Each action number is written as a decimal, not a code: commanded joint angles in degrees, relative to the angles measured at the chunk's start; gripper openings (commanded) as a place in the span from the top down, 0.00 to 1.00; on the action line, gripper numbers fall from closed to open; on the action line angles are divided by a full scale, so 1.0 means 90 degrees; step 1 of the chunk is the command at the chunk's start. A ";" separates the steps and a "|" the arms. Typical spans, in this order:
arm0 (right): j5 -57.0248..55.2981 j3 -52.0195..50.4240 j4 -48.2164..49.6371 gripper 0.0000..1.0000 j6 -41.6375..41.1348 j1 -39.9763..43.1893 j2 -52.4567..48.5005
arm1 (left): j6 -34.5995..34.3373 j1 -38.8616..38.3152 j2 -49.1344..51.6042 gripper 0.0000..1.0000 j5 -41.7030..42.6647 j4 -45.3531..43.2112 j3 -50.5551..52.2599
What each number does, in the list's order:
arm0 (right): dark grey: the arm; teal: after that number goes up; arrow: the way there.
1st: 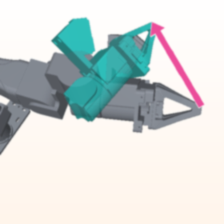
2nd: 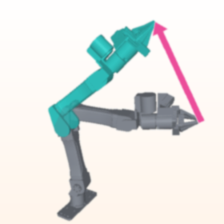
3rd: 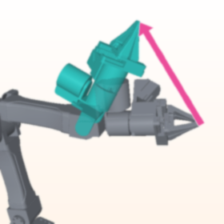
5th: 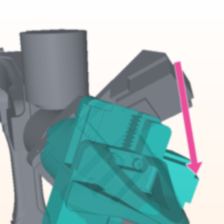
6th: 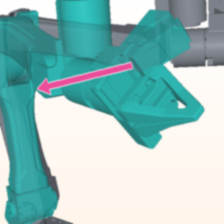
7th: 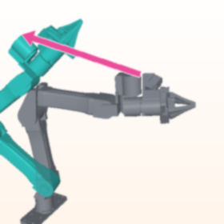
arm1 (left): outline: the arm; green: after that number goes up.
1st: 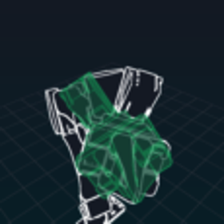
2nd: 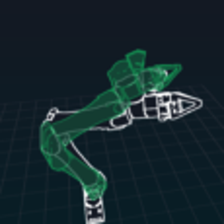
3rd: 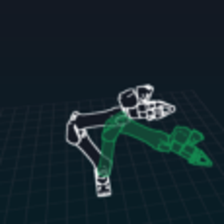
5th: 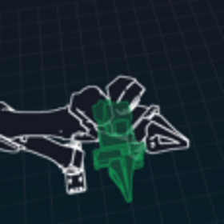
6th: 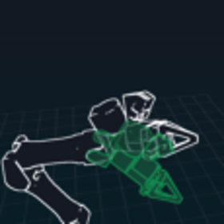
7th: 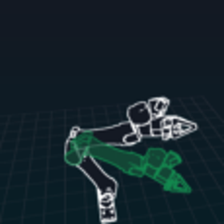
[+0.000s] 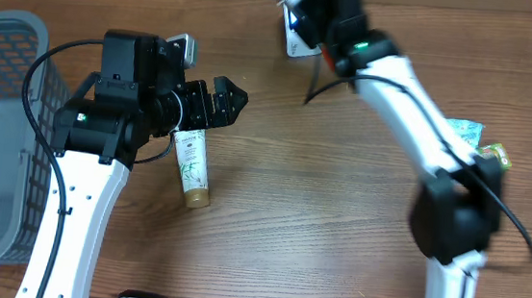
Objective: Scan the item barcode
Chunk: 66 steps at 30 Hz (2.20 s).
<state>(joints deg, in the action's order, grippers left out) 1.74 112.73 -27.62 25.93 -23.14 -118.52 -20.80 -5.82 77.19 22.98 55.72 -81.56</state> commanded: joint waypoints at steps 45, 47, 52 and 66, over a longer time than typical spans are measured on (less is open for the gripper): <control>0.3077 -0.3218 -0.2970 0.11 -0.5073 0.4007 0.2278 | 0.0121 -0.0022 0.0044 0.00 0.0087 -0.0027 -0.0121; 0.3230 -0.3218 -0.2973 0.11 -0.4940 0.3827 0.2387 | 0.0121 -0.0022 0.0044 0.00 0.0087 -0.0027 -0.0121; 0.3271 -0.3228 -0.2997 0.11 -0.4845 0.2926 0.2431 | 0.0121 -0.0022 0.0044 0.00 0.0087 -0.0027 -0.0121; 0.2205 -0.3225 -0.2939 0.06 -0.4901 0.0799 0.2302 | 0.0194 -0.0022 0.0044 0.00 0.0114 -0.0034 -0.0121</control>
<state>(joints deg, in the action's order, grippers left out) 25.04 82.41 -54.59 -18.20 -16.86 -97.60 -20.78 -5.82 77.19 22.98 55.70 -81.58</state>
